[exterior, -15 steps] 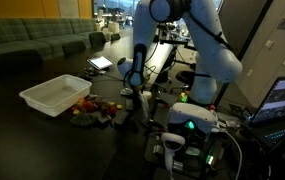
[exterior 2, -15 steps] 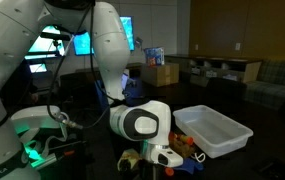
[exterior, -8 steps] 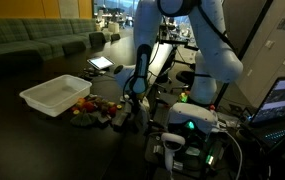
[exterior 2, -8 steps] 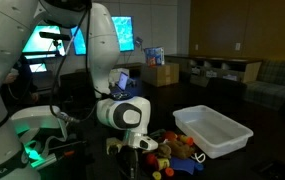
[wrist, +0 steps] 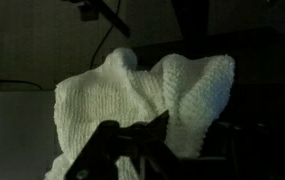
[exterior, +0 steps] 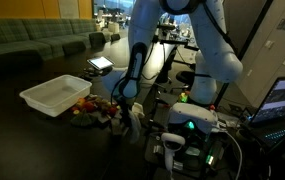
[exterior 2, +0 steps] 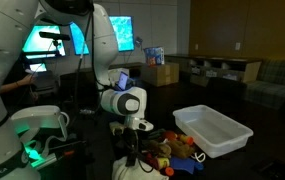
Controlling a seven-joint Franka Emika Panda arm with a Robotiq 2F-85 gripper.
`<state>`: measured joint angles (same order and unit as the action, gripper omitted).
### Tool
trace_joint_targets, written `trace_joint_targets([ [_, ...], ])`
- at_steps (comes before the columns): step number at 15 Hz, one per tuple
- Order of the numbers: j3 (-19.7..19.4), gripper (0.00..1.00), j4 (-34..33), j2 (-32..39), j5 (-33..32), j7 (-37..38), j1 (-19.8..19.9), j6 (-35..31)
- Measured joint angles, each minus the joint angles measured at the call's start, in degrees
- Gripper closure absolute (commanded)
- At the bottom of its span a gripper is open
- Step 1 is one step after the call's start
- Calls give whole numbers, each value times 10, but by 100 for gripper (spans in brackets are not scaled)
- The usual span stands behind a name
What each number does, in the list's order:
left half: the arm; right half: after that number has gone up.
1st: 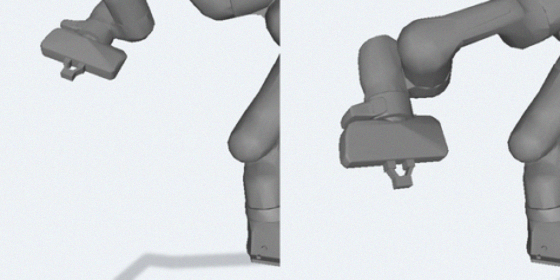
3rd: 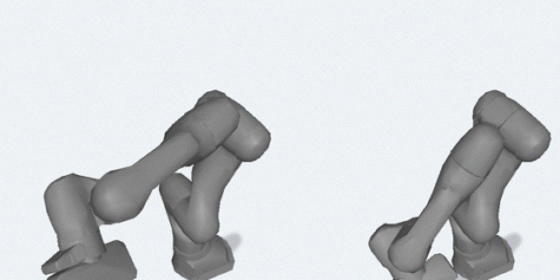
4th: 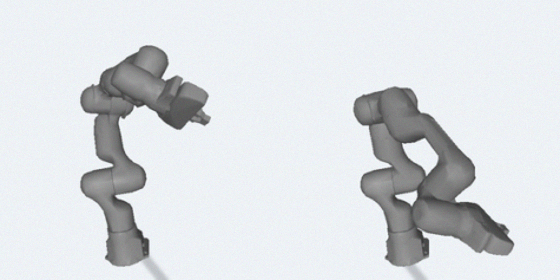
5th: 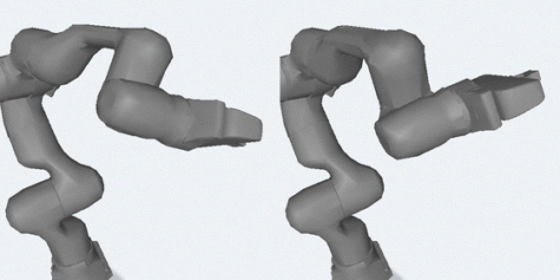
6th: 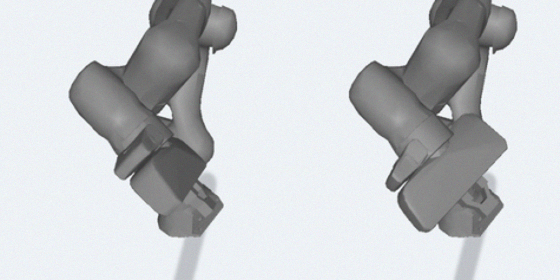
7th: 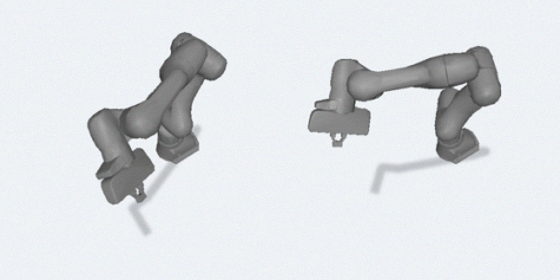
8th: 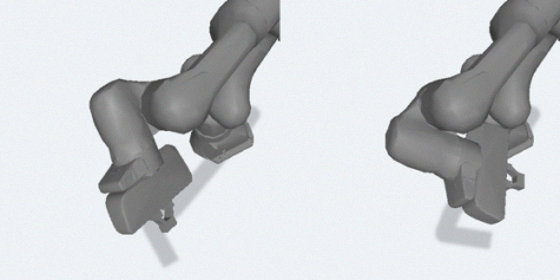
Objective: Pick up the towel on the right, move the objects in front of the storage container to the left
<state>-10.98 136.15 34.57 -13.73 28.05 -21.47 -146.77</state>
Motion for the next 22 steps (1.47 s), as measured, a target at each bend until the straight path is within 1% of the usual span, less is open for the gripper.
trace_joint_targets([
  [3,51,96,-46,10,48,5,2,36],
  [6,86,96,-93,29,79,15,1,57],
  [10,99,96,-159,63,95,41,-2,84],
  [13,109,96,-214,86,110,60,-5,117],
  [18,144,96,-309,111,143,101,-19,175],
  [22,172,96,-382,136,181,132,-34,198],
])
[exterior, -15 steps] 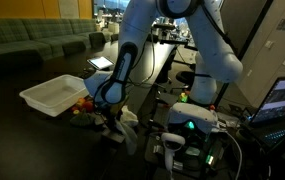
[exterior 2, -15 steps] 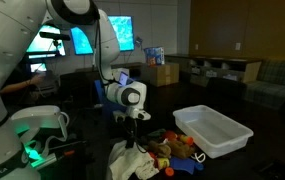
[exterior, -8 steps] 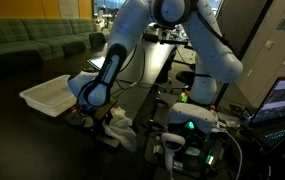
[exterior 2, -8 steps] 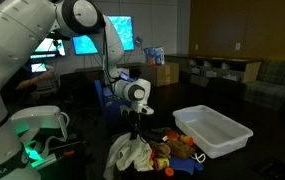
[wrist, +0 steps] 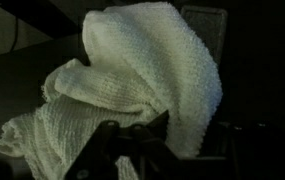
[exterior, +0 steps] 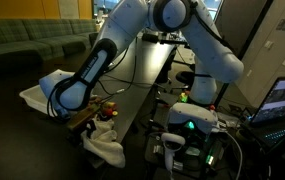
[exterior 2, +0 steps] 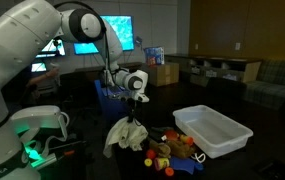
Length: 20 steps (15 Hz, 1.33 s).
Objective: Pick up the towel on the right, move the objects in front of the storage container to the left
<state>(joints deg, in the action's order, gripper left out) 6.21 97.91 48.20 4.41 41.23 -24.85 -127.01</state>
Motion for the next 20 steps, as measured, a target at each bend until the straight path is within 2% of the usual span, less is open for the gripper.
trace_joint_targets([
  [6,30,95,-70,19,32,1,-2,5],
  [10,37,95,-72,-5,39,-37,12,9],
  [13,51,95,-38,-53,59,-120,48,39],
  [17,59,95,54,-152,103,-242,110,78],
  [20,55,95,129,-229,129,-301,153,93],
])
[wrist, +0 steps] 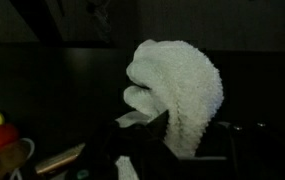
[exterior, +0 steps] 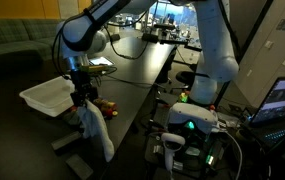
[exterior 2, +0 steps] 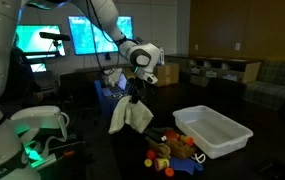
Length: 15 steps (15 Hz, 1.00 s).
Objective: Pick up the towel on the right, move the objects in front of the storage container to the left
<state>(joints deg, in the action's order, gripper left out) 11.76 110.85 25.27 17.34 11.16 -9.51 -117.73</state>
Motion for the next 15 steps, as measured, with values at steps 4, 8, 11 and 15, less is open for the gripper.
trace_joint_targets([
  [4,-21,95,97,-104,40,-57,54,25],
  [8,-68,96,184,-211,61,-70,89,37],
  [11,-117,96,225,-278,55,-59,119,33],
  [15,-161,96,234,-302,19,-25,155,-27],
])
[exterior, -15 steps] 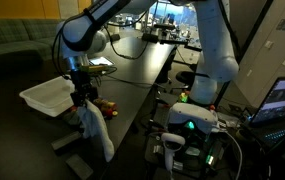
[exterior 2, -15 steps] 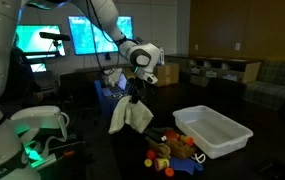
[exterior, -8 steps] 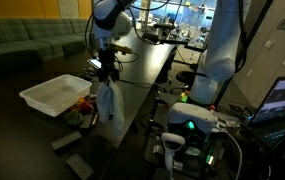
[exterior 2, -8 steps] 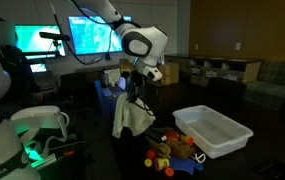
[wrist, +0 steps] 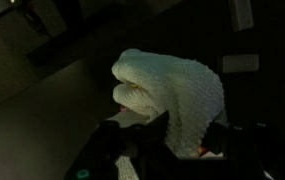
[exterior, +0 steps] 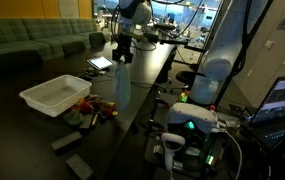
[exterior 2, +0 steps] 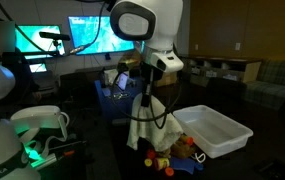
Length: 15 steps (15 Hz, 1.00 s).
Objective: Pick up the towel on the right, move the objects in front of the storage container to the left
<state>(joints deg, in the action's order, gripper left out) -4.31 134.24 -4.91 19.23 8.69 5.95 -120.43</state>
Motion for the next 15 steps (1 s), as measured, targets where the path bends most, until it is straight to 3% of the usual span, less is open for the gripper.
trace_joint_targets([
  [5,-9,96,1,74,-75,82,12,-192],
  [8,-19,96,-8,165,-203,186,4,-293],
  [11,-77,96,-40,258,-334,283,-40,-310],
  [15,-126,96,-82,353,-392,319,-94,-309],
])
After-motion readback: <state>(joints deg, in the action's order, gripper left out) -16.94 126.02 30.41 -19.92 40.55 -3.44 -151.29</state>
